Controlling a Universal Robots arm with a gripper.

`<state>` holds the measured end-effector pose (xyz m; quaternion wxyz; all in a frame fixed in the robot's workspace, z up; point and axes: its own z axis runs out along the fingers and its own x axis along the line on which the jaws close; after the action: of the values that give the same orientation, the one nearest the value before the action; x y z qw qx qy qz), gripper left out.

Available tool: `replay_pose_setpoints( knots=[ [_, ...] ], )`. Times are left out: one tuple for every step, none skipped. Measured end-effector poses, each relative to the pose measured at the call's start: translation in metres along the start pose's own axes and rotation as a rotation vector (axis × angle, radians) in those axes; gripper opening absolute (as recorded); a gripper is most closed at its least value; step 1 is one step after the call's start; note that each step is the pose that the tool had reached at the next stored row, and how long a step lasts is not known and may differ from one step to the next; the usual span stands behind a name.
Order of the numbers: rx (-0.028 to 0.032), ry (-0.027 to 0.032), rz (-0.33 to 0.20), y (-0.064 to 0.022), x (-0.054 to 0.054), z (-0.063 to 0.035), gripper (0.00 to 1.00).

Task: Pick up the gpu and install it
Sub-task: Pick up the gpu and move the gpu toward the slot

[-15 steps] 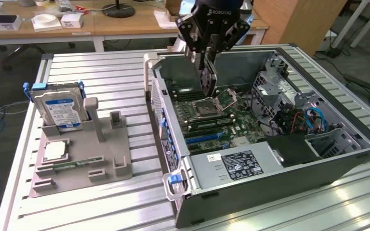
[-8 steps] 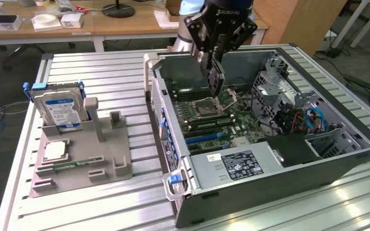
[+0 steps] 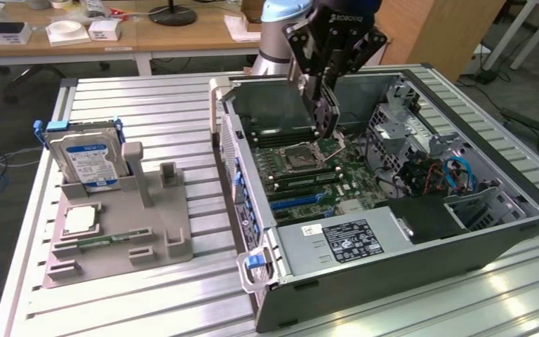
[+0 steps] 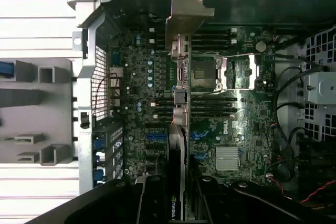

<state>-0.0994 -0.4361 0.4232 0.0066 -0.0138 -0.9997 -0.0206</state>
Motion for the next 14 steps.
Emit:
replay_pose_setpoints(
  knots=[
    [0.0000,0.0000,0.000,0.0001,-0.002,0.0000,0.26],
    [0.0000,0.0000,0.000,0.0001,-0.004,-0.0001,0.26],
    [0.0000,-0.0001,0.000,0.0002,-0.007,-0.0001,0.26],
    [0.0000,0.0000,0.000,0.0003,-0.009,-0.0001,0.26],
    [0.0000,-0.0001,0.000,0.0003,-0.011,-0.0001,0.26],
    [0.0000,0.0000,0.000,0.0004,-0.013,-0.0002,0.26],
    [0.0000,0.0000,0.000,0.0004,-0.015,-0.0002,0.26],
    [0.0000,0.0000,0.000,0.0005,-0.017,-0.0002,0.26],
    [0.0000,-0.0001,0.000,0.0005,-0.020,-0.0002,0.26],
    [0.0000,0.0000,0.000,0.0006,-0.022,-0.0003,0.26],
    [0.0000,-0.0001,0.000,0.0007,-0.024,-0.0003,0.26],
    [-0.0001,0.0000,0.000,0.0007,-0.026,-0.0003,0.26],
    [0.0000,0.0000,0.000,0.0008,-0.028,-0.0004,0.26],
    [0.0000,0.0000,0.000,0.0008,-0.030,-0.0004,0.26]
  ],
)
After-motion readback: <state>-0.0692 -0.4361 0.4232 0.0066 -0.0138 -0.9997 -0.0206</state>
